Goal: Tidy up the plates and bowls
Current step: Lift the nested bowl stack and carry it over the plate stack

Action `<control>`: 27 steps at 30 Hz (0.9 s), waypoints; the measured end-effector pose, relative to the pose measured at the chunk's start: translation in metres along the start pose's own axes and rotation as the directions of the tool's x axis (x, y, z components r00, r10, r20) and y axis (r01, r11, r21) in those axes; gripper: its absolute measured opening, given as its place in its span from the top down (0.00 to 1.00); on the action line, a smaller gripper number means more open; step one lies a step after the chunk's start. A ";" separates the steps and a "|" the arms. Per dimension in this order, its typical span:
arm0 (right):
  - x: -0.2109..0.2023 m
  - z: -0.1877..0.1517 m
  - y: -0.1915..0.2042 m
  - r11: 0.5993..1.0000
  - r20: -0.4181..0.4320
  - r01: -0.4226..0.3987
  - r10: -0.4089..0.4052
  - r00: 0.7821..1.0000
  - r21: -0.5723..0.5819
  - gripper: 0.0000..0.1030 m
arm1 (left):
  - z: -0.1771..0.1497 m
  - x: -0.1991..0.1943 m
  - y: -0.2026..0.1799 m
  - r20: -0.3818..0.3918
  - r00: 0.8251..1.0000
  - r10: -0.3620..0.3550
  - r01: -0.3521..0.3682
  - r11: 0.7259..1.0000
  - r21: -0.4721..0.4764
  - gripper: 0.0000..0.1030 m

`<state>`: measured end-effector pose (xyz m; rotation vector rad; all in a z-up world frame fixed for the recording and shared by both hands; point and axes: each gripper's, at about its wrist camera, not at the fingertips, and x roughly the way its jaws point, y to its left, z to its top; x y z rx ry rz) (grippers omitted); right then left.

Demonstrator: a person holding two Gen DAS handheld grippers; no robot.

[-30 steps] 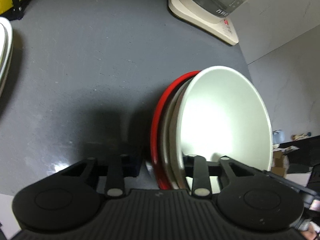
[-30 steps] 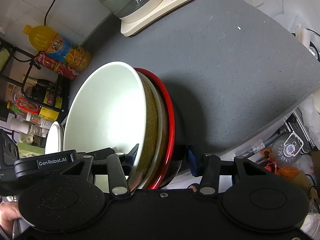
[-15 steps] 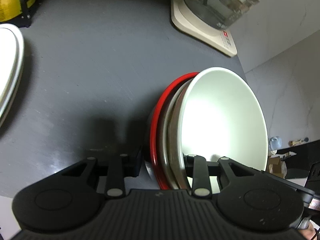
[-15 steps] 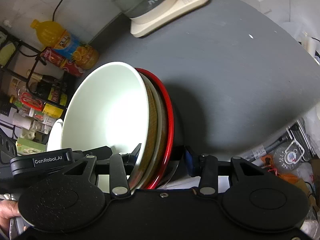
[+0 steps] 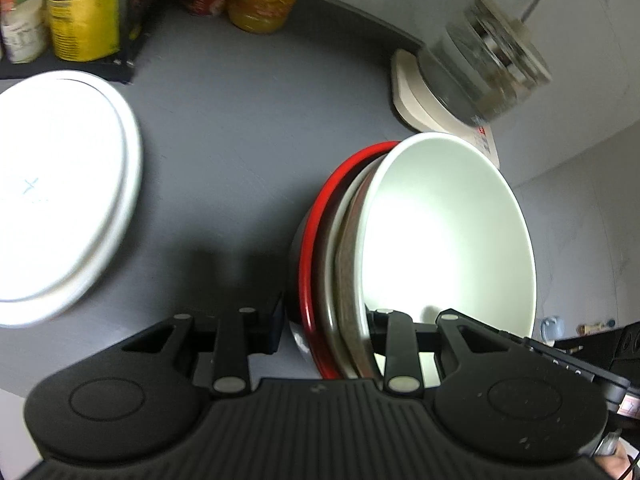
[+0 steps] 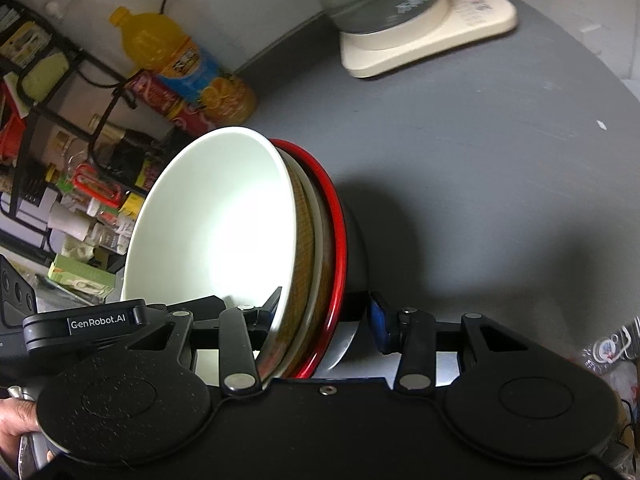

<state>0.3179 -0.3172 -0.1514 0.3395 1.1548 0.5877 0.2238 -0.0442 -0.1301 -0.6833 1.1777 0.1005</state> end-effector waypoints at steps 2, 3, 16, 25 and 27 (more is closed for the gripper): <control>0.005 0.003 0.010 1.000 -0.003 -0.013 0.013 1.000 -0.016 0.60 | 0.004 -0.009 0.009 0.013 1.000 0.007 -0.007 1.000 -0.013 0.70; 0.008 0.005 0.016 1.000 -0.005 -0.020 0.020 1.000 -0.025 0.60 | 0.006 -0.013 0.014 0.017 1.000 0.010 -0.010 1.000 -0.020 0.70; 0.043 0.013 0.079 0.987 -0.072 -0.081 0.072 0.995 -0.136 0.60 | 0.013 -0.062 0.081 0.081 0.996 0.046 -0.036 0.992 -0.125 0.70; 0.067 0.013 0.119 0.975 -0.116 -0.122 0.101 0.988 -0.188 0.60 | 0.020 -0.086 0.118 0.113 0.991 0.078 -0.055 0.980 -0.190 0.70; 0.074 0.012 0.128 0.972 -0.126 -0.129 0.106 0.986 -0.196 0.60 | 0.022 -0.091 0.128 0.119 0.989 0.084 -0.058 0.977 -0.203 0.69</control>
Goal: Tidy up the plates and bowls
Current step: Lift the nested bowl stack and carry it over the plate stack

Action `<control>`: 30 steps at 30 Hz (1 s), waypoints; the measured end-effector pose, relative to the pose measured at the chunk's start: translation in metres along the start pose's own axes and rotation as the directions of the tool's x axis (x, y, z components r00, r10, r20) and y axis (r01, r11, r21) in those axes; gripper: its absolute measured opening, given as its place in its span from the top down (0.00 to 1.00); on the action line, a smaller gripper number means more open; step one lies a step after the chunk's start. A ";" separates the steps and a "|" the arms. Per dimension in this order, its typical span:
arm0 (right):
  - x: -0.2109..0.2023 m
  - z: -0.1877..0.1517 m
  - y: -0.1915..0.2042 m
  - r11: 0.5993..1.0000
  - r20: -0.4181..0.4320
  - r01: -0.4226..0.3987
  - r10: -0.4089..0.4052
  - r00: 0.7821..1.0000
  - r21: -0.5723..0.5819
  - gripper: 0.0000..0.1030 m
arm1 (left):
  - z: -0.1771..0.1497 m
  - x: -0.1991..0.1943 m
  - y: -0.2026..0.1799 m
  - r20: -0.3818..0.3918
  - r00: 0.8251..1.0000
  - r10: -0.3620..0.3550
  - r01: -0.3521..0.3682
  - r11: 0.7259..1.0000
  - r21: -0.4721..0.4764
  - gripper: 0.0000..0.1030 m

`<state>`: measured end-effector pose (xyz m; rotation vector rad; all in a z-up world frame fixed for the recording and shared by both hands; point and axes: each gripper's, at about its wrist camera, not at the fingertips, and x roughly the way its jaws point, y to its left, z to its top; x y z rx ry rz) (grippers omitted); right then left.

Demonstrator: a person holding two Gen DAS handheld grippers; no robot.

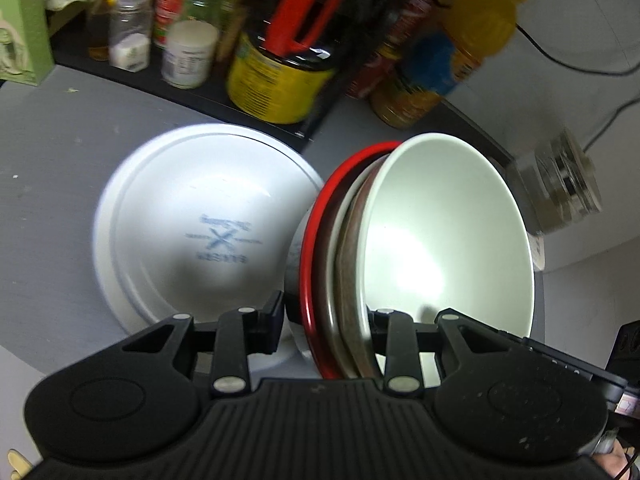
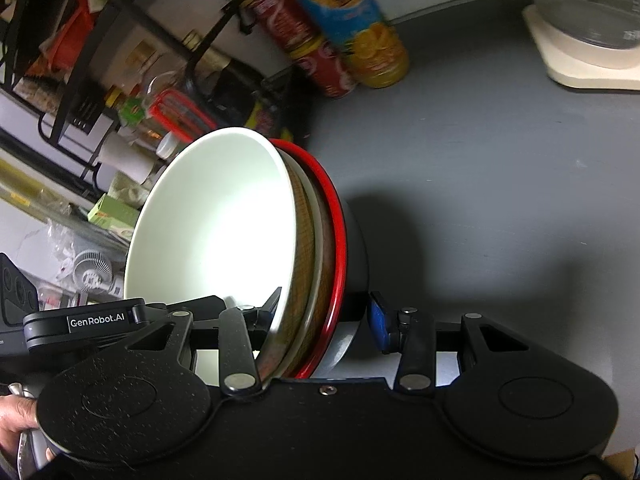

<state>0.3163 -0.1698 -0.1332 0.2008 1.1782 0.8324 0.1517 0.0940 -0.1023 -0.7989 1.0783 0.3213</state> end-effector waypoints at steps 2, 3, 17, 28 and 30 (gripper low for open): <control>0.007 0.002 0.010 1.000 -0.012 -0.005 0.004 1.000 -0.016 0.60 | 0.005 -0.002 0.009 0.006 1.000 0.005 -0.005 1.000 -0.015 0.69; 0.011 0.003 0.014 1.000 -0.016 -0.007 0.006 1.000 -0.023 0.60 | 0.008 -0.003 0.014 0.009 1.000 0.006 -0.006 1.000 -0.023 0.69; 0.055 0.015 0.056 0.997 -0.071 -0.024 0.020 0.997 -0.068 0.60 | 0.036 -0.011 0.065 0.030 0.999 0.034 -0.031 0.996 -0.086 0.69; 0.078 0.011 0.066 0.997 -0.111 -0.020 0.011 0.994 -0.077 0.60 | 0.038 -0.007 0.091 0.012 0.999 0.049 -0.047 0.992 -0.116 0.69; 0.080 0.010 0.067 0.997 -0.118 -0.018 0.009 0.993 -0.077 0.60 | 0.038 -0.005 0.094 0.008 0.999 0.050 -0.048 0.992 -0.119 0.69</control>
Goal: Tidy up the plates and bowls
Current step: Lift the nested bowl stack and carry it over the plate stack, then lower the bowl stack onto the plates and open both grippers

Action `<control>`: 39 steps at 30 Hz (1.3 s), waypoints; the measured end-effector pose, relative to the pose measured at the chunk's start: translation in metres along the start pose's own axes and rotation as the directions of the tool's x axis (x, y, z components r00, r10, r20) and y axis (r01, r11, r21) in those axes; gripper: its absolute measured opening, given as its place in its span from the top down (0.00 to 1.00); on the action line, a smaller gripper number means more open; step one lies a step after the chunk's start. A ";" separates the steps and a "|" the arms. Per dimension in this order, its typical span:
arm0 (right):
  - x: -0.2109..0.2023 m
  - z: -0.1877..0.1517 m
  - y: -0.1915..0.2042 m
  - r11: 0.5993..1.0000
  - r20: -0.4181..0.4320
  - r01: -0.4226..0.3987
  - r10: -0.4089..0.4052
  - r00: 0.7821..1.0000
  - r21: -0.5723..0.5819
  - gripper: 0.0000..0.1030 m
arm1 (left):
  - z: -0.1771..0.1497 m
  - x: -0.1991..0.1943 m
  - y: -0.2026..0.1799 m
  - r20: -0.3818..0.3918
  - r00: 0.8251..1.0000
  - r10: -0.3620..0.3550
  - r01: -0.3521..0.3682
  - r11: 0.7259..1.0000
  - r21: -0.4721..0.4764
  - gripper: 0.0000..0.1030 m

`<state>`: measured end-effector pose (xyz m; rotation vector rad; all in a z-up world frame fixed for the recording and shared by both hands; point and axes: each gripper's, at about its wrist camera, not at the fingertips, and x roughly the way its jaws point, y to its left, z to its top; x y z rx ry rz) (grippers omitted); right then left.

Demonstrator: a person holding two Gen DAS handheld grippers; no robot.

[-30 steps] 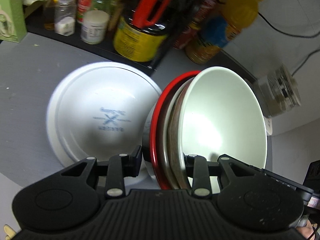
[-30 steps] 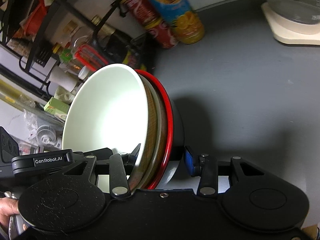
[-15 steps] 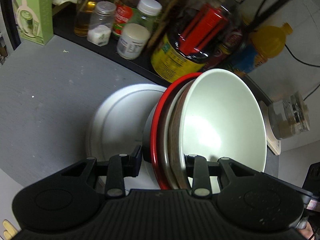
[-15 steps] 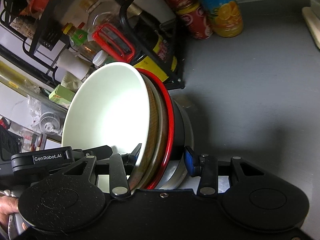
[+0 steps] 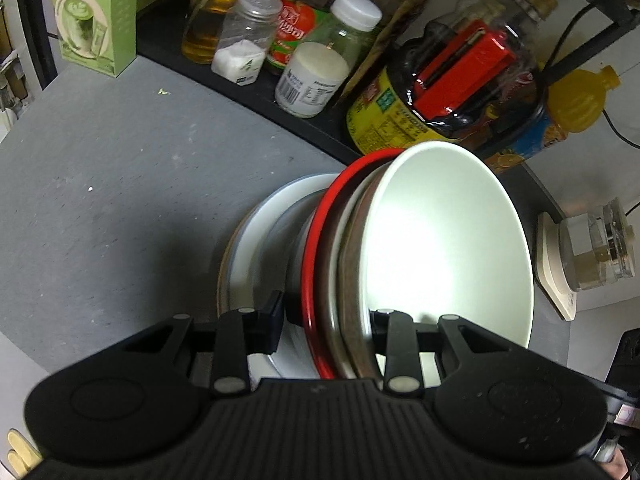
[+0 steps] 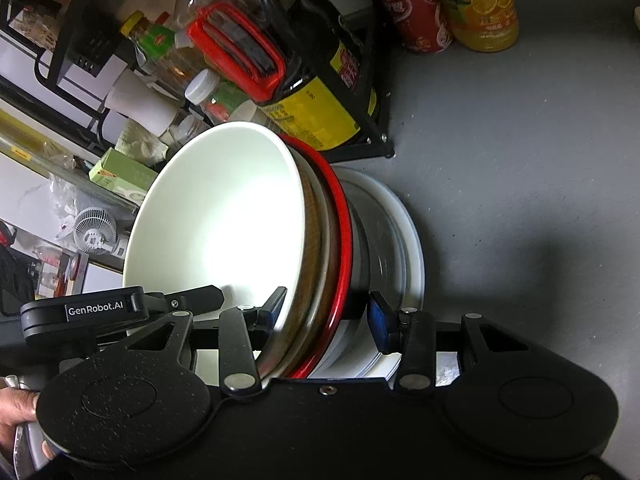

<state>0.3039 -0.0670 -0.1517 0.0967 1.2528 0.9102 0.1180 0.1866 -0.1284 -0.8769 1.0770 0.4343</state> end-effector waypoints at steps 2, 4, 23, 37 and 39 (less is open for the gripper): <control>0.003 0.000 0.000 1.000 -0.005 0.002 -0.002 1.000 0.001 0.60 | 0.000 0.003 0.003 -0.005 1.000 0.001 -0.001 1.000 -0.003 0.69; 0.005 -0.001 0.000 1.000 -0.010 0.004 -0.004 1.000 0.003 0.60 | 0.000 0.005 0.005 -0.008 1.000 0.002 -0.002 1.000 -0.004 0.69; 0.002 0.004 0.006 1.000 -0.015 -0.001 0.001 1.000 -0.018 0.44 | 0.003 0.013 0.005 -0.019 1.000 0.023 -0.024 0.999 -0.027 0.67; -0.065 0.006 -0.001 0.999 0.117 0.005 0.001 0.993 -0.047 0.14 | -0.004 -0.028 -0.024 0.109 0.991 0.083 -0.085 0.996 0.021 0.31; -0.075 0.003 -0.003 0.999 0.138 0.013 -0.006 0.990 -0.053 0.10 | -0.010 -0.034 -0.032 0.124 0.990 0.074 -0.079 0.996 0.036 0.30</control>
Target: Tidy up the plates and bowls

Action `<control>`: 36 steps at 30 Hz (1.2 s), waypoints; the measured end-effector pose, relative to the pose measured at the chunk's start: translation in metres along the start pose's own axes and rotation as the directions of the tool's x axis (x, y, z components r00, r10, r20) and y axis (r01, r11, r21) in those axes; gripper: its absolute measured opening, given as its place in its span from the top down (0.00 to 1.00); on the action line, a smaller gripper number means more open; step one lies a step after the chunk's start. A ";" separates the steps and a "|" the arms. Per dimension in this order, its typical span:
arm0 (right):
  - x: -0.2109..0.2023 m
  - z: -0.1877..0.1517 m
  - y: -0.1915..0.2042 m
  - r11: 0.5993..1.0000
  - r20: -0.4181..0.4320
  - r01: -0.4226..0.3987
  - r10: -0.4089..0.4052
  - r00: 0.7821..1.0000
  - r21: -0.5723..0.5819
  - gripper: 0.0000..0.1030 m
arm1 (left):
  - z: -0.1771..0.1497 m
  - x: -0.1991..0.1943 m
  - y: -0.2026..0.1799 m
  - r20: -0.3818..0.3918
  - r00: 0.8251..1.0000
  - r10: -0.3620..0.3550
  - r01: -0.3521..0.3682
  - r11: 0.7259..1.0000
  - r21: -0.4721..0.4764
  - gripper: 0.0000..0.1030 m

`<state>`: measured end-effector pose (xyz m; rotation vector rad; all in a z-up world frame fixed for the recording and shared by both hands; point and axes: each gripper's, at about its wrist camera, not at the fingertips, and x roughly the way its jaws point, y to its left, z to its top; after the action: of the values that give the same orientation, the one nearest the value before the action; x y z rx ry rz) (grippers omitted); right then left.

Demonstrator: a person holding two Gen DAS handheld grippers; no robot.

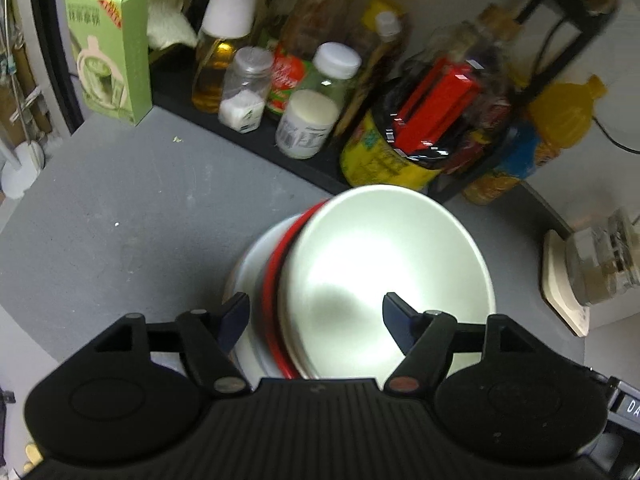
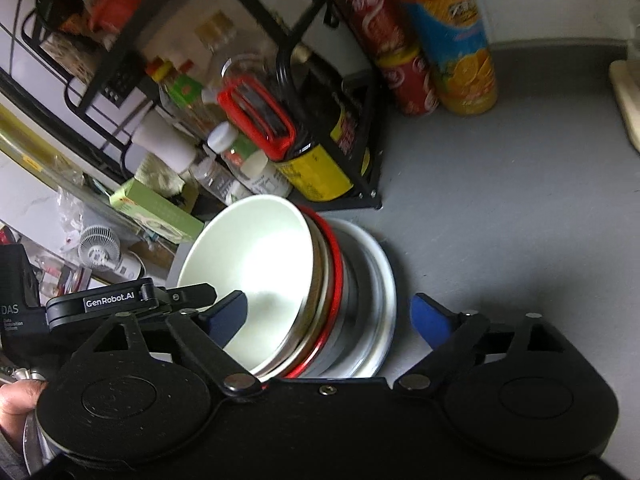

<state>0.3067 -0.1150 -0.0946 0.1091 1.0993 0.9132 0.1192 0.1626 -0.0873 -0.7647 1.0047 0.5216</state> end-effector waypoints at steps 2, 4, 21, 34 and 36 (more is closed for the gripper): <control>-0.011 -0.002 -0.003 1.000 0.019 0.008 -0.008 1.000 -0.002 0.05 | -0.005 -0.009 -0.005 0.008 1.000 -0.006 0.006 1.000 0.005 0.29; -0.021 -0.004 -0.007 1.000 0.037 0.005 -0.005 0.999 0.003 0.04 | -0.009 -0.017 -0.010 0.017 1.000 -0.013 0.013 1.000 0.026 0.28; -0.106 -0.024 -0.019 0.996 0.192 0.086 -0.087 0.978 0.014 0.00 | -0.034 -0.081 -0.056 0.089 0.994 -0.055 0.045 0.993 0.112 0.13; -0.115 -0.048 0.004 0.966 0.288 0.233 -0.257 0.923 0.115 0.00 | -0.024 -0.091 -0.057 0.080 0.981 -0.174 0.139 0.935 0.327 0.07; -0.115 -0.053 0.010 0.956 0.299 0.254 -0.287 0.910 0.147 0.00 | -0.022 -0.091 -0.053 0.064 0.979 -0.191 0.157 0.923 0.350 0.06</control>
<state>0.2421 -0.2055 -0.0326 0.1796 0.8347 0.5627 0.1030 0.1082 0.0041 -0.5037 0.8958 0.2163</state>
